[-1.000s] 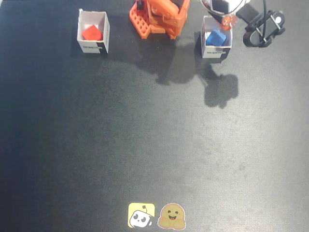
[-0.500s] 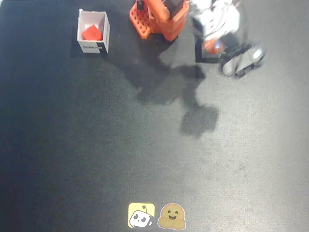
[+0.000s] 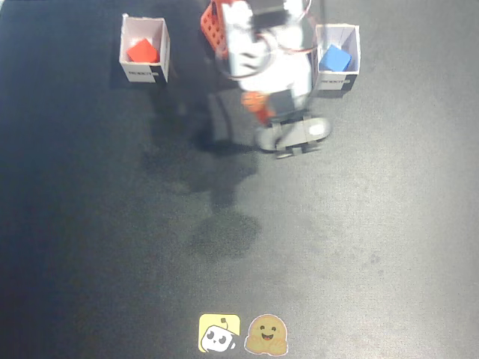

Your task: Put the red cube in the right box and the blue cube in the left box.

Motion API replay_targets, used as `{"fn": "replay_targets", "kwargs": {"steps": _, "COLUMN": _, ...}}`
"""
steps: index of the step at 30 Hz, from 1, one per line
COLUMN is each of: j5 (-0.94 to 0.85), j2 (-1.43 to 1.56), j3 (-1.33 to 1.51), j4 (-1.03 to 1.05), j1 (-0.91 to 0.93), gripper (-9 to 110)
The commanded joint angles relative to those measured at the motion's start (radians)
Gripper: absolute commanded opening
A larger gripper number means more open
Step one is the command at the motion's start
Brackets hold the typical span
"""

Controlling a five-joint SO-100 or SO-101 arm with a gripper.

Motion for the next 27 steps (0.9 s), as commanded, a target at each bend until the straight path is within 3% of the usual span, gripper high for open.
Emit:
{"fn": "replay_targets", "kwargs": {"steps": 1, "j5": -0.021, "j2": 0.08, "j3": -0.006, "j4": -0.009, "j1": 0.049, "gripper": 0}}
{"fn": "replay_targets", "kwargs": {"steps": 15, "j5": 0.029, "j2": 0.64, "j3": 0.339, "j4": -0.028, "j1": 0.057, "gripper": 0}}
{"fn": "replay_targets", "kwargs": {"steps": 27, "j5": 0.029, "j2": 0.64, "j3": 0.514, "j4": -0.166, "j1": 0.181, "gripper": 0}}
